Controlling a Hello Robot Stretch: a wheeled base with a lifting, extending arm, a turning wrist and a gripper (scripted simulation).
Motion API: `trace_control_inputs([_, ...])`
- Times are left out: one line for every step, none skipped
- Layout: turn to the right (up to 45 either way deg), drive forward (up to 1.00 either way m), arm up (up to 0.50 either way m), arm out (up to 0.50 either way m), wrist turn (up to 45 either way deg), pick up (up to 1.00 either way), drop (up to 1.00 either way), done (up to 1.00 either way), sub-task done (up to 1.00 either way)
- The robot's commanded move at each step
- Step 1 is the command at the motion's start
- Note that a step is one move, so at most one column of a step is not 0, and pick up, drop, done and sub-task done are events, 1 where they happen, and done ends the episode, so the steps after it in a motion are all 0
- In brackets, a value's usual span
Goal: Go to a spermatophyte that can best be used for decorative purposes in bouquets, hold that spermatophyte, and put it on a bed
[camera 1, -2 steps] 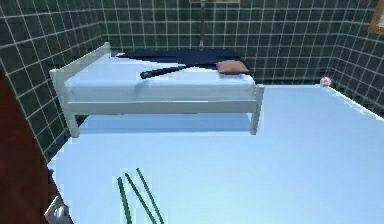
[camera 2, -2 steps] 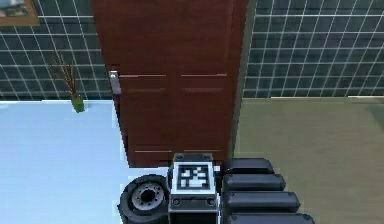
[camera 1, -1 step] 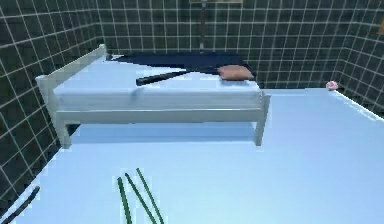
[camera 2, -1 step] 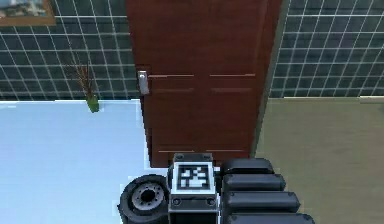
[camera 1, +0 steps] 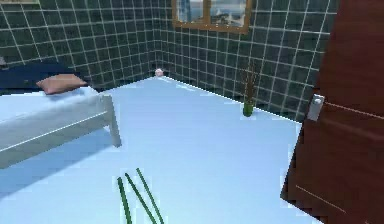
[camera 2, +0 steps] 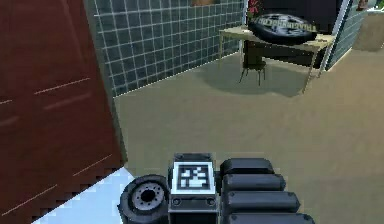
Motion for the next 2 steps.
trace_control_inputs([42.0, 0.00, 0.00, 0.00, 0.0, 0.00, 0.00, 0.00, 0.00])
trace_control_inputs([0.0, 0.15, 0.00, 0.00, 0.0, 0.00, 0.00, 0.00, 0.00])
